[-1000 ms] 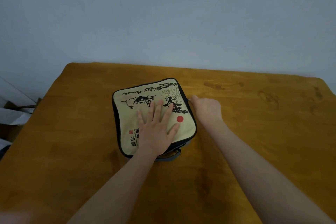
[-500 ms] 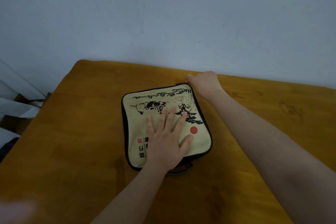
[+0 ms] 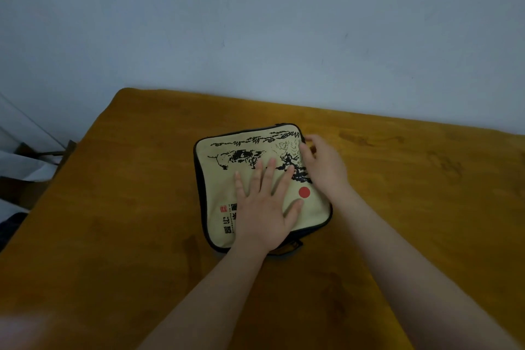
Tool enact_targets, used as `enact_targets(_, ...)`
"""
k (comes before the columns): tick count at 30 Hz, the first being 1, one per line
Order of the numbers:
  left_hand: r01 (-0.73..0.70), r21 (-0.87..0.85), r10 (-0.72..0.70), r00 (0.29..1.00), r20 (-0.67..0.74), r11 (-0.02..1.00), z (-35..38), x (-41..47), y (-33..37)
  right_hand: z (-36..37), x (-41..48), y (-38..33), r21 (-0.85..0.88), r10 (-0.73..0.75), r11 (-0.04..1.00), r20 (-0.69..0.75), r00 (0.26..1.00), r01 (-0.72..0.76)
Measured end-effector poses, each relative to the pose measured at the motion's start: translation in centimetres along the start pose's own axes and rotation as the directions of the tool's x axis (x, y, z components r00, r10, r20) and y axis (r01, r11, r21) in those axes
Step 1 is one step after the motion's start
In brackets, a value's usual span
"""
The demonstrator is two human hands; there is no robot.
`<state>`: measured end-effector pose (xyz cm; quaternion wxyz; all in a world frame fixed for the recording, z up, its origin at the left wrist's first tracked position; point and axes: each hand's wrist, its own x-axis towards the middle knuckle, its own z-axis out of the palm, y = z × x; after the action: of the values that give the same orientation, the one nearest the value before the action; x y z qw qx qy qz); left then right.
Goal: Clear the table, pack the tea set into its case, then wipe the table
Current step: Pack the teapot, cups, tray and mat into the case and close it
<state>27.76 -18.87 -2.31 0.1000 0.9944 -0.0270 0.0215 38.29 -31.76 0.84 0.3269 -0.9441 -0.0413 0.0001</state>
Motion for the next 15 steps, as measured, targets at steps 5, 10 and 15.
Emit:
enact_targets(5,0.006,0.017,-0.007,0.998,0.058,1.0,-0.7,0.0,0.2,0.7,-7.9,1.2,0.113,0.185,0.974,0.107,0.977,-0.197)
enact_targets(10,-0.019,-0.006,0.02,0.988,0.151,1.0,-1.8,-0.3,-0.1,0.5,-9.9,0.5,0.149,0.3,0.939,0.079,0.951,-0.309)
enact_targets(15,-0.04,-0.083,0.056,0.98,0.191,0.996,-3.6,-2.7,-1.8,0.6,-10.2,-0.4,0.179,0.341,0.917,0.109,0.934,-0.356)
